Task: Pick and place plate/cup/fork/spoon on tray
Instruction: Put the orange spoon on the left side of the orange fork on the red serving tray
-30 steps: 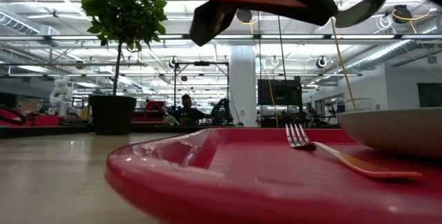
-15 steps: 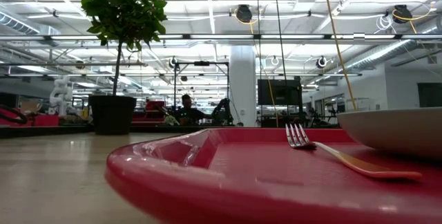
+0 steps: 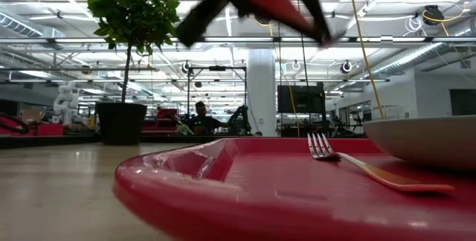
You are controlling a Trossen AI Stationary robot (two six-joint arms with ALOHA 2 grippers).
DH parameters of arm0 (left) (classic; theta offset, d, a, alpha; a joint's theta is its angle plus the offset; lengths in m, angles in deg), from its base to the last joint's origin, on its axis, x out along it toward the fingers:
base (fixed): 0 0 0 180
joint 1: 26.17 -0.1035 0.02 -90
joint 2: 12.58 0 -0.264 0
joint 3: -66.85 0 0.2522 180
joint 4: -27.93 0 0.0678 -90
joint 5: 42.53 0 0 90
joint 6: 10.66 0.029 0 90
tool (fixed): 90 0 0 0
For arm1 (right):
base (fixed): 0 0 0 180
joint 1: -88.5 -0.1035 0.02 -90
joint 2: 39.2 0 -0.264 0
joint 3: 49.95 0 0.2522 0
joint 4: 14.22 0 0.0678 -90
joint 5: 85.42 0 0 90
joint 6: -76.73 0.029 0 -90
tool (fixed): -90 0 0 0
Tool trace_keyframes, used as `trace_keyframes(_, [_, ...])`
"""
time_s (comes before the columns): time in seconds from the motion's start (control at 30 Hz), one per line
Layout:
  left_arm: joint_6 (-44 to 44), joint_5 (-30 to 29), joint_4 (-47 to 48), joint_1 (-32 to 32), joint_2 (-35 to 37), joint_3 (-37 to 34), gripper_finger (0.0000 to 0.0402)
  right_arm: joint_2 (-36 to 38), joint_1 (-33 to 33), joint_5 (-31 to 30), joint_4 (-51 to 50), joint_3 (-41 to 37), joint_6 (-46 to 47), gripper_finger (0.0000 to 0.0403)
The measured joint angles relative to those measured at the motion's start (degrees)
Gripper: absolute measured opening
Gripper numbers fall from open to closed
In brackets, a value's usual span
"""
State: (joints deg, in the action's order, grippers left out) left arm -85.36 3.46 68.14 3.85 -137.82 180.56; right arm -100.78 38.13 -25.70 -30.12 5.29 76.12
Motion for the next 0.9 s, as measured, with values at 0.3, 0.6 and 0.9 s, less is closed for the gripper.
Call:
trace_keyframes(0.3, [-18.77,5.49,12.98,-1.50,-1.65,-0.09,0.0016,6.68,0.03,0.00,-8.24,-0.02,4.43,0.0049])
trace_keyframes(0.6, [-24.70,10.60,14.34,-3.22,-2.43,-0.11,0.0017,8.96,0.15,-3.28,-8.43,-0.02,-1.55,0.0047])
trace_keyframes(0.9, [-27.37,13.56,15.41,-4.08,-5.79,-0.09,0.0017,8.99,0.93,-8.87,-8.00,-0.02,-3.50,0.0047])
